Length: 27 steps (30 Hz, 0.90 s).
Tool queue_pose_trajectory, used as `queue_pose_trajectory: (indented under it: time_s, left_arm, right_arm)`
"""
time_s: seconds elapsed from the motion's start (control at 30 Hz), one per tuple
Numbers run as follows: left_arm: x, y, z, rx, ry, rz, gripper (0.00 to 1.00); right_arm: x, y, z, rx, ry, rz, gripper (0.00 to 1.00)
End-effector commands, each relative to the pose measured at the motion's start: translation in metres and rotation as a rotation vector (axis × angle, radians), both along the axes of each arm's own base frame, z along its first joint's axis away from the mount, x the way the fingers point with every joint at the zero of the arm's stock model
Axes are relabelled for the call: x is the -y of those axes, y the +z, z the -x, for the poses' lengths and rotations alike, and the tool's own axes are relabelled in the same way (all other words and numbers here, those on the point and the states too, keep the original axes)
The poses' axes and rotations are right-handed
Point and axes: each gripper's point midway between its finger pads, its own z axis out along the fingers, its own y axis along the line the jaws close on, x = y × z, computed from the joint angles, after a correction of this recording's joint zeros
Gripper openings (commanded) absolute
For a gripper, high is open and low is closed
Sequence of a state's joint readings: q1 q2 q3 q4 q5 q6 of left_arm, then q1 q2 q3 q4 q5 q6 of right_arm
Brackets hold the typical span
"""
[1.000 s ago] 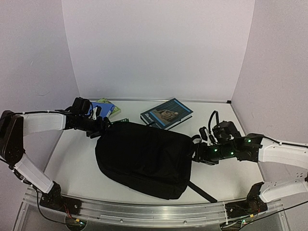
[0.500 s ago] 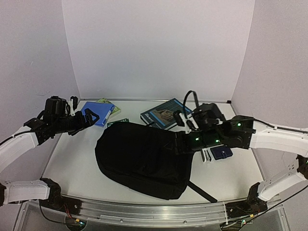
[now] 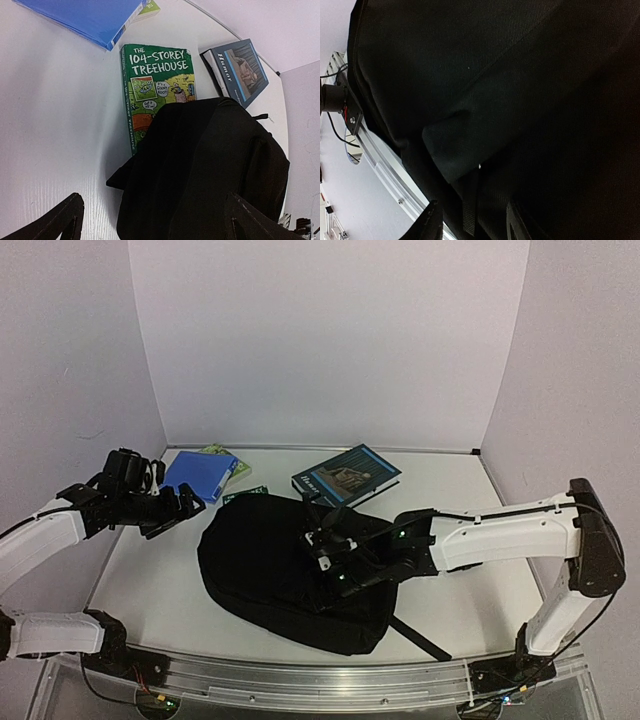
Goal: Pack the student bag
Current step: Unzip the student bag at the center of the board.
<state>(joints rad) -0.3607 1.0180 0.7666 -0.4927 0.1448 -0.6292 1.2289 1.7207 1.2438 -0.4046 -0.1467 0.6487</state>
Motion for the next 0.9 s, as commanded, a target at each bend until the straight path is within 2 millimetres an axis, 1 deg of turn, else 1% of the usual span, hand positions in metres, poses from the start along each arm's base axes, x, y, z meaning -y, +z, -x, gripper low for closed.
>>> queue_pose_trajectory:
  time_s: [0.0,0.1,0.2,0.3,0.37,0.4,0.47,0.5,0.53,0.6,0.7,0.77,0.87]
  left_arm:
    - [0.012,0.029,-0.007,0.069,-0.035,0.051,0.97]
    - [0.016,0.032,-0.009,0.080,-0.039,0.071,0.97]
    - [0.019,0.038,-0.010,0.088,-0.058,0.067,0.95]
    - [0.023,0.050,-0.011,0.127,-0.082,0.022,0.91]
    - [0.032,0.059,-0.010,0.158,-0.116,-0.014,0.90]
    - [0.041,0.062,-0.008,0.171,-0.143,-0.029,0.90]
    - [0.068,0.068,-0.001,0.191,-0.215,-0.061,0.90]
    - [0.081,0.072,0.001,0.198,-0.247,-0.077,0.91]
    - [0.093,0.069,0.002,0.198,-0.267,-0.103,0.91]
    - [0.121,0.070,0.009,0.216,-0.335,-0.119,0.91]
    - [0.162,0.068,0.026,0.247,-0.448,-0.104,0.91]
    - [0.180,0.061,0.037,0.246,-0.505,-0.104,0.91]
    - [0.193,0.045,0.053,0.209,-0.559,-0.139,0.90]
  right_arm:
    - [-0.014,0.007,-0.003,-0.006,-0.011,-0.031,0.38]
    - [-0.016,0.004,-0.003,-0.021,-0.022,-0.031,0.32]
    - [-0.021,0.007,-0.003,-0.025,-0.034,-0.048,0.27]
    - [-0.021,0.009,-0.007,-0.010,-0.060,-0.049,0.18]
    - [-0.019,0.012,-0.011,0.011,-0.078,-0.050,0.10]
    - [-0.018,0.016,-0.013,0.023,-0.086,-0.055,0.06]
    - [-0.016,0.025,-0.018,0.051,-0.100,-0.067,0.00]
    - [-0.015,0.030,-0.019,0.064,-0.104,-0.075,0.00]
    - [-0.014,0.033,-0.021,0.078,-0.109,-0.076,0.00]
    - [-0.011,0.038,-0.025,0.098,-0.124,-0.082,0.00]
    - [-0.004,0.042,-0.032,0.133,-0.162,-0.080,0.00]
    - [0.003,0.045,-0.037,0.153,-0.195,-0.079,0.00]
    - [0.011,0.050,-0.042,0.173,-0.233,-0.089,0.00]
